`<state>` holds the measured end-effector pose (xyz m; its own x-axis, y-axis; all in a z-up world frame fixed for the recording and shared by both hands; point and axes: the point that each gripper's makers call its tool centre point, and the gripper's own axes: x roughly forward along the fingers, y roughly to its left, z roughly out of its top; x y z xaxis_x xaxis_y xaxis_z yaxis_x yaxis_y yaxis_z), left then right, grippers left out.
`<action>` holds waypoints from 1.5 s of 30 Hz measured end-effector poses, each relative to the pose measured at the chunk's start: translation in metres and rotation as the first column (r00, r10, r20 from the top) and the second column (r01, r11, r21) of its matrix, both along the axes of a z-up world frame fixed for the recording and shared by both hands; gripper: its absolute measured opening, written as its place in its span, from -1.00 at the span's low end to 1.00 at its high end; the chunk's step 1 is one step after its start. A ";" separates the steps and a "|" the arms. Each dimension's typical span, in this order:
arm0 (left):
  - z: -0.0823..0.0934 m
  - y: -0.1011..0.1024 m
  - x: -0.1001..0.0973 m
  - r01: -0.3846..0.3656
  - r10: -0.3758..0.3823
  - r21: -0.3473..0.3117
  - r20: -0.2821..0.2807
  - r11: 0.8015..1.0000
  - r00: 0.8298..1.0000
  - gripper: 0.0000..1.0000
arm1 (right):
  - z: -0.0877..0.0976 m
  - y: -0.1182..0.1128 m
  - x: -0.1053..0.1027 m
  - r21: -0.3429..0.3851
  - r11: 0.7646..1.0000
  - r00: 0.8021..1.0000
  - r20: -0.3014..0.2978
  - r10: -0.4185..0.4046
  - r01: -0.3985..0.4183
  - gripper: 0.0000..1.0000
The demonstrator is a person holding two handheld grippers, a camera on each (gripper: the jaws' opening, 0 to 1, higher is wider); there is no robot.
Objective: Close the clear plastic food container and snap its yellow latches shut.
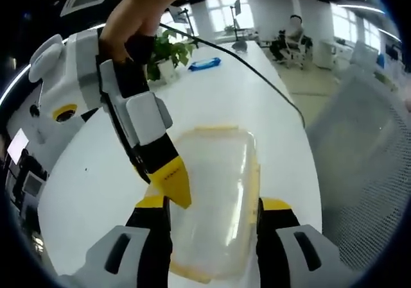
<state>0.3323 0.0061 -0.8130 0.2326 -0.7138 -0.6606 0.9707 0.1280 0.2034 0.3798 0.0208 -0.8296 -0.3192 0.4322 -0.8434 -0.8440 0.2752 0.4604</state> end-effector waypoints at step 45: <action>0.009 0.001 -0.006 -0.150 0.145 -0.128 -0.045 0.980 0.988 0.07 | 0.011 -0.005 -0.003 0.196 0.962 0.905 0.343 -0.251 0.192 -0.11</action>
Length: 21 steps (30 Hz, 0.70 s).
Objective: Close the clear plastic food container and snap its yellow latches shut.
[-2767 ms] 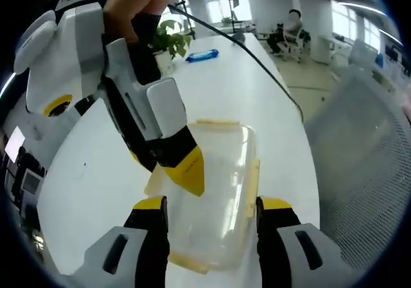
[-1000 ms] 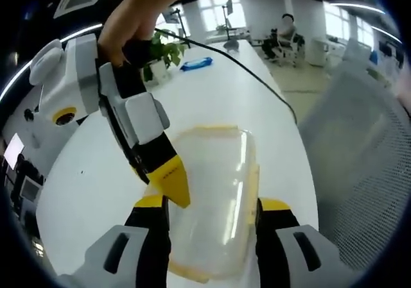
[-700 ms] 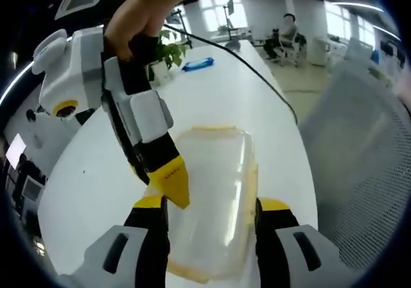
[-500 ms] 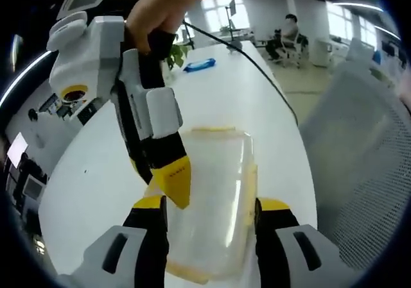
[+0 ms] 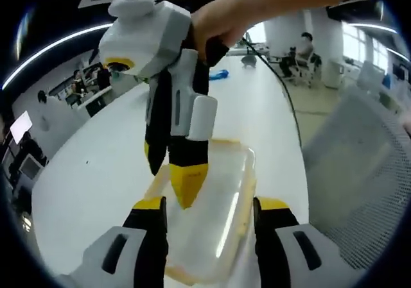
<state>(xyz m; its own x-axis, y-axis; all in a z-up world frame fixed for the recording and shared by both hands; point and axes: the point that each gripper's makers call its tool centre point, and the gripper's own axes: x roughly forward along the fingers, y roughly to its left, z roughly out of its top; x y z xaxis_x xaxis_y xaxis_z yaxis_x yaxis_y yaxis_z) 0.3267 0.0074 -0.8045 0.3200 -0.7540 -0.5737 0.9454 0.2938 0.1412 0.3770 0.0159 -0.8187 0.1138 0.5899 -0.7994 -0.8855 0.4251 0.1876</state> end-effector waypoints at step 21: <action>0.003 0.033 0.020 -0.037 0.033 -0.039 -0.107 0.999 0.994 0.65 | 0.004 -0.035 -0.029 0.008 1.000 0.996 0.086 0.019 -0.020 0.35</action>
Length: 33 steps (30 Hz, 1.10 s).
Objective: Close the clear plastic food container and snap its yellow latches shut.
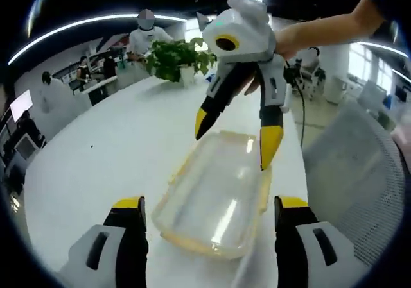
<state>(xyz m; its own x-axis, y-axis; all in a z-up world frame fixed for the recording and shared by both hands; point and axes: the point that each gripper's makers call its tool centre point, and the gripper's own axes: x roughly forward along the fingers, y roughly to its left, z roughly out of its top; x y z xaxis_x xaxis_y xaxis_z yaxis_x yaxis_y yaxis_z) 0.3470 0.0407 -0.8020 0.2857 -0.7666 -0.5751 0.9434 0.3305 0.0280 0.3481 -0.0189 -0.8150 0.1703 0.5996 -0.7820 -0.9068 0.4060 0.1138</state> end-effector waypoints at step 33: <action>-0.020 0.006 0.009 0.033 -0.031 0.032 -0.040 0.999 0.999 0.55 | -0.004 -0.010 -0.002 -0.051 0.994 0.990 0.099 0.098 -0.093 0.25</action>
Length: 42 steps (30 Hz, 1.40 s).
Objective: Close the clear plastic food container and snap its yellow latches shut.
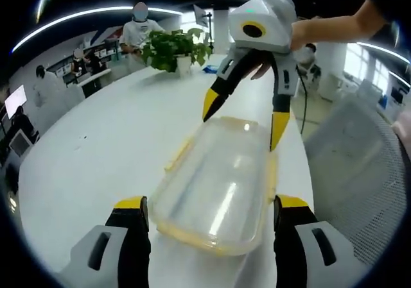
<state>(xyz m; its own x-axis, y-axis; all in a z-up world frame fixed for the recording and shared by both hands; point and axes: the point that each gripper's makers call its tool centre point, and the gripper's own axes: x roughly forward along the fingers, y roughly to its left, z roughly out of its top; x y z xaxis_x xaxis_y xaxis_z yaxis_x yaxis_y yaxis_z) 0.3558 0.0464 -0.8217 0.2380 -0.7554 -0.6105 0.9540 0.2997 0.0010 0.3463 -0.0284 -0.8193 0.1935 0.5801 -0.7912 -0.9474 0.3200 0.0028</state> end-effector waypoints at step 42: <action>-0.001 0.021 0.097 -0.041 0.042 0.040 -0.014 0.998 0.999 0.54 | 0.000 0.025 0.101 -0.046 0.991 0.992 -0.019 0.125 -0.126 0.22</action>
